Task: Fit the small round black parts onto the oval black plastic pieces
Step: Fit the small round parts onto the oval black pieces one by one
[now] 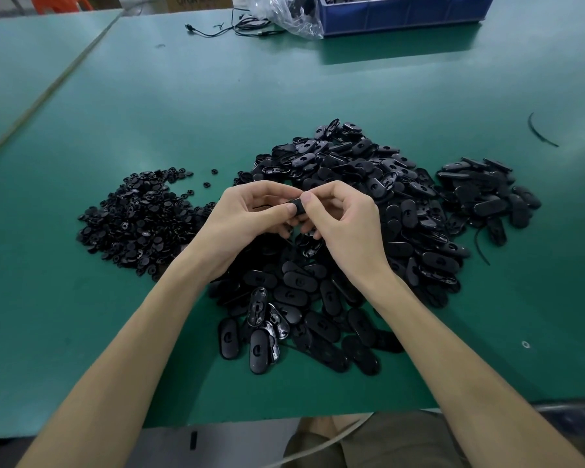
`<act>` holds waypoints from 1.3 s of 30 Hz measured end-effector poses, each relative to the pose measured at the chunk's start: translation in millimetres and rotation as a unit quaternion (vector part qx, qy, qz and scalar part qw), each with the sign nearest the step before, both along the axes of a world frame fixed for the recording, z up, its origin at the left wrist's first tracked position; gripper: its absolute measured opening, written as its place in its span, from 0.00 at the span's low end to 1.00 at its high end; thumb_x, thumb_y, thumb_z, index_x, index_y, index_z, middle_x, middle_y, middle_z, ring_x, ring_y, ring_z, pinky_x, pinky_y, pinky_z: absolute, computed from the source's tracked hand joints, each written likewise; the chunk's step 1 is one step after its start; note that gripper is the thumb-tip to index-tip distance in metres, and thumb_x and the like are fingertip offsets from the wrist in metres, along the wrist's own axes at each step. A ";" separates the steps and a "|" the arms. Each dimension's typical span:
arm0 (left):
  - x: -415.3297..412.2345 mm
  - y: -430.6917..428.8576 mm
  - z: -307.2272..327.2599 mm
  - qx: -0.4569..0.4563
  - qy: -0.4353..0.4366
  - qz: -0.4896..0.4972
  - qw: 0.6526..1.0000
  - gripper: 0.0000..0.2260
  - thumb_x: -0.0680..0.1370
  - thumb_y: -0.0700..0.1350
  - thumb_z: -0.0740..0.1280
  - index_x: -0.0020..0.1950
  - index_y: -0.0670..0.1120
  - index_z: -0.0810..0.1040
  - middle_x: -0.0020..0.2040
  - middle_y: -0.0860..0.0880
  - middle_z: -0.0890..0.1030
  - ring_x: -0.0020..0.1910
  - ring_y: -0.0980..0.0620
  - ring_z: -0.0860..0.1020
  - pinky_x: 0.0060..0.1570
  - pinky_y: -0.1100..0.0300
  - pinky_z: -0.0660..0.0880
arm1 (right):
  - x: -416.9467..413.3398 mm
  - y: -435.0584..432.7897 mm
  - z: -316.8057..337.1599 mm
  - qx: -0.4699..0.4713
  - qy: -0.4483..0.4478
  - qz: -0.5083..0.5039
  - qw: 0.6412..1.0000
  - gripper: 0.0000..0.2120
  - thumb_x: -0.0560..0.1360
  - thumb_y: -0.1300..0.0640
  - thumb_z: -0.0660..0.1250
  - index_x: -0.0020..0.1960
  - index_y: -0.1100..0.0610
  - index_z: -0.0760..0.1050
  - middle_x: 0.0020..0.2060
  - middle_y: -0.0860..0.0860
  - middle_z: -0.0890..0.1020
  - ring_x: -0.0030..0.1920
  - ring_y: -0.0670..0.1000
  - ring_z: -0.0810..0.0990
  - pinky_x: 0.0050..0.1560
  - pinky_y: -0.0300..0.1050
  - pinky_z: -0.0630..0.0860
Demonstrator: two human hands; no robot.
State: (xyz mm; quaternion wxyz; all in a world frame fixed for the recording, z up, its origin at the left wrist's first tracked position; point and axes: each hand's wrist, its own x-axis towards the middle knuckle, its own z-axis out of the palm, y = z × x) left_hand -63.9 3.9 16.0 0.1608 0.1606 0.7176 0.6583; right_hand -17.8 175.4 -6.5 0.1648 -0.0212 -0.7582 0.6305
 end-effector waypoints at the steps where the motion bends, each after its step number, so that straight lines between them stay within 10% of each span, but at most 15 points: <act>1: 0.1 0.6 -0.1 -0.007 0.004 0.004 1.000 0.08 0.80 0.34 0.70 0.58 0.41 0.85 0.47 0.41 0.83 0.45 0.49 0.82 0.45 0.59 0.80 | 0.0 -0.1 -0.5 0.004 0.000 0.000 1.000 0.05 0.82 0.56 0.70 0.50 0.56 0.83 0.37 0.49 0.87 0.38 0.49 0.87 0.40 0.41 0.79; 39: 0.4 -1.2 1.9 -0.030 0.035 0.028 0.999 0.08 0.79 0.34 0.72 0.57 0.40 0.85 0.48 0.43 0.88 0.44 0.48 0.85 0.51 0.59 0.82 | -0.4 -1.0 -1.2 0.009 0.005 0.010 1.000 0.05 0.81 0.56 0.72 0.47 0.56 0.82 0.34 0.48 0.86 0.34 0.47 0.85 0.38 0.37 0.77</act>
